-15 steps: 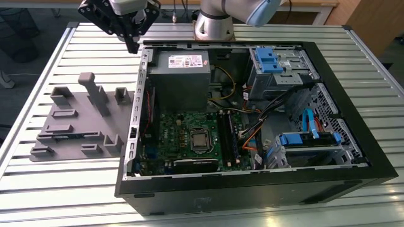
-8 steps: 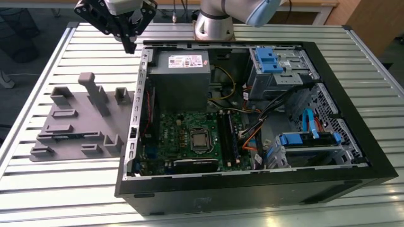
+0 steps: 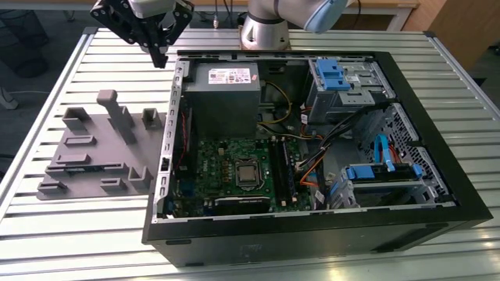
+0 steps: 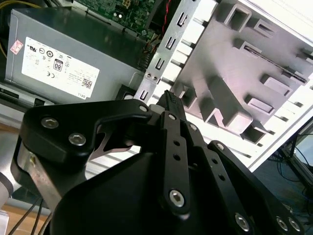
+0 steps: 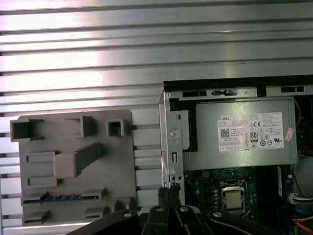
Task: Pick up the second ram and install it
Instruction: 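Reach for the second ram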
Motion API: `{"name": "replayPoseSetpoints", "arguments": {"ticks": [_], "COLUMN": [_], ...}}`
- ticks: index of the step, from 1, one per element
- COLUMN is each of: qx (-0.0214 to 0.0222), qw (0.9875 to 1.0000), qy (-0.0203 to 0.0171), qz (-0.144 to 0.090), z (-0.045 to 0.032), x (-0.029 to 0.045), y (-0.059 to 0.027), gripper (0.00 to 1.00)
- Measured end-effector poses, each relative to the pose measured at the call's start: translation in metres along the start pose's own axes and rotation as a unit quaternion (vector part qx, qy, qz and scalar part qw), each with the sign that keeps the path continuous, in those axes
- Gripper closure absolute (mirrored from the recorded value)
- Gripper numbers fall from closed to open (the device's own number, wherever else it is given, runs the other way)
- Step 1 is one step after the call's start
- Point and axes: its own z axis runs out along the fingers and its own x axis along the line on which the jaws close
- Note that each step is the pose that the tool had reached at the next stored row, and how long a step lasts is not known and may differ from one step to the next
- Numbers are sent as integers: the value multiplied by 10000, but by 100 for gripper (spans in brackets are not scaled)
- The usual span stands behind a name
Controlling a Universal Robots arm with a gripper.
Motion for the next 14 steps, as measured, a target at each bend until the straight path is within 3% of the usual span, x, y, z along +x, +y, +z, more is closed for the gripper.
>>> {"name": "replayPoseSetpoints", "arguments": {"ticks": [3, 7, 14], "qx": [3, 4, 3], "qw": [10000, 10000, 10000], "qy": [32, 43, 43], "qz": [0, 1, 0], "z": [2, 5, 5], "x": [26, 157, 224], "y": [-3, -12, -18], "gripper": [89, 89, 89]}}
